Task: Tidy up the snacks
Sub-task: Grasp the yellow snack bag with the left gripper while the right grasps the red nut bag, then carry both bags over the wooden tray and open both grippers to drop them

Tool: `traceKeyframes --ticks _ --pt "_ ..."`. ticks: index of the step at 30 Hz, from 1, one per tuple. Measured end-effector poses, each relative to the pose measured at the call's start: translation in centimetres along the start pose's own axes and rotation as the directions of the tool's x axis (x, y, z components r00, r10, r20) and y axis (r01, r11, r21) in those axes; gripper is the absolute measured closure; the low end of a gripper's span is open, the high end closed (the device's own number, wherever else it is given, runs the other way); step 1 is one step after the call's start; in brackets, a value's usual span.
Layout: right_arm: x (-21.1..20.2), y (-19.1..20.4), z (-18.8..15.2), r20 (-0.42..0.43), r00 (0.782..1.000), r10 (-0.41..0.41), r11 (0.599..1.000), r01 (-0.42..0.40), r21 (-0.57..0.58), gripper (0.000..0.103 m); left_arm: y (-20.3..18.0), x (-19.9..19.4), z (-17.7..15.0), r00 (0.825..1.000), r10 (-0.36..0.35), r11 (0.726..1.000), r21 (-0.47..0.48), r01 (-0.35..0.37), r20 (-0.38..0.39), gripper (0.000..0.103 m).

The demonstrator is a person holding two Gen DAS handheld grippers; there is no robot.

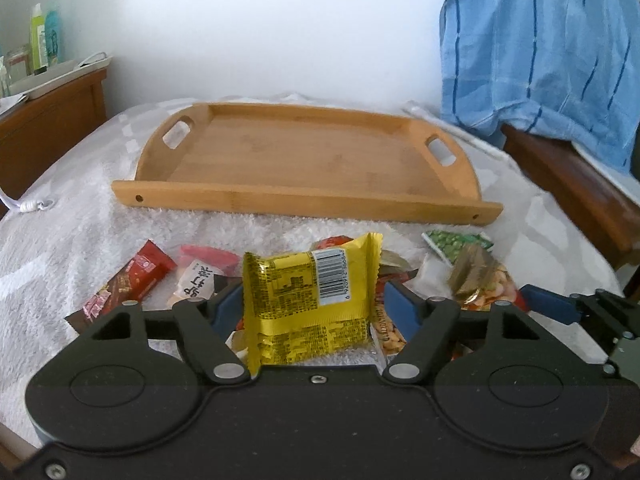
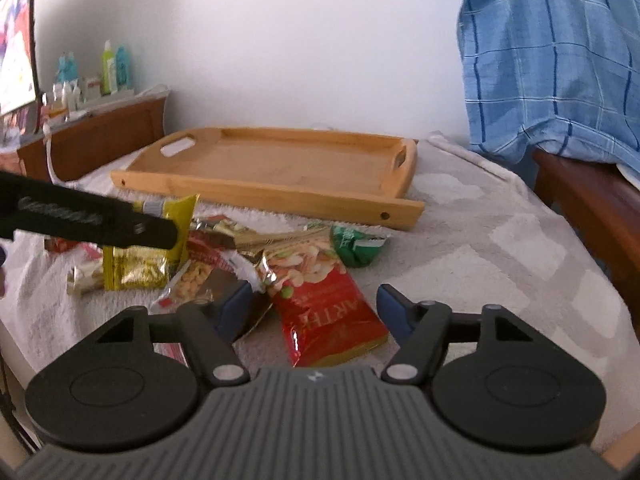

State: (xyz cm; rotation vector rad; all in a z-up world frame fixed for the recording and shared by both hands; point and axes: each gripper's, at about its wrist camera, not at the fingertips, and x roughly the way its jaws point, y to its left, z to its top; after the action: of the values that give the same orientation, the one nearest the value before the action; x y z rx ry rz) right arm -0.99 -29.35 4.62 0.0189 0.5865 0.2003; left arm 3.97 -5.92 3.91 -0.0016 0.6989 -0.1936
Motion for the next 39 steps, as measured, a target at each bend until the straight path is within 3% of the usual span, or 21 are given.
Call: traceKeyframes --ticks 2,3,4,7,9,13,22,31,39 --pt "0.1 0.1 0.0 -0.002 1.000 -0.015 1.000 0.015 -0.006 0.034 -0.3 0.5 -0.1 1.000 0.026 1.000 0.011 -0.026 0.003 0.033" --pt "0.1 0.0 0.0 -0.003 1.000 -0.016 1.000 0.016 0.001 0.038 -0.4 0.5 -0.1 0.999 0.040 0.999 0.019 -0.040 0.006 0.039" --pt "0.1 -0.2 0.1 -0.002 1.000 -0.014 1.000 0.014 0.014 0.040 -0.5 0.5 -0.1 0.999 0.038 0.999 0.027 -0.038 0.010 0.046" --pt "-0.1 -0.6 0.2 0.010 1.000 -0.015 0.999 0.015 0.039 0.043 -0.7 0.1 0.2 0.999 0.031 0.999 0.033 -0.032 0.026 0.053" --pt "-0.3 -0.7 0.4 0.027 0.999 -0.026 0.999 0.024 0.047 0.051 -0.9 -0.2 0.4 0.999 0.029 0.998 0.053 -0.031 0.039 0.053" --pt "-1.0 -1.3 0.6 0.059 0.998 -0.037 0.996 0.031 0.089 0.055 -0.9 -1.1 1.1 0.998 0.013 0.998 0.058 -0.017 0.064 0.054" --pt "-1.5 -3.6 2.7 0.126 0.992 -0.018 0.981 -0.007 0.195 0.056 -0.4 -2.1 4.4 0.994 -0.017 0.999 0.050 0.012 0.104 0.054" --pt "0.5 -4.4 9.0 0.198 0.979 0.053 0.978 -0.091 0.188 0.056 0.2 0.7 9.7 0.994 -0.051 0.999 0.008 0.051 0.095 0.054" --pt "5.9 -5.3 12.6 0.088 0.985 0.145 0.964 -0.161 0.211 0.056 0.7 6.3 13.8 0.996 -0.092 0.995 -0.043 0.092 -0.005 0.054"
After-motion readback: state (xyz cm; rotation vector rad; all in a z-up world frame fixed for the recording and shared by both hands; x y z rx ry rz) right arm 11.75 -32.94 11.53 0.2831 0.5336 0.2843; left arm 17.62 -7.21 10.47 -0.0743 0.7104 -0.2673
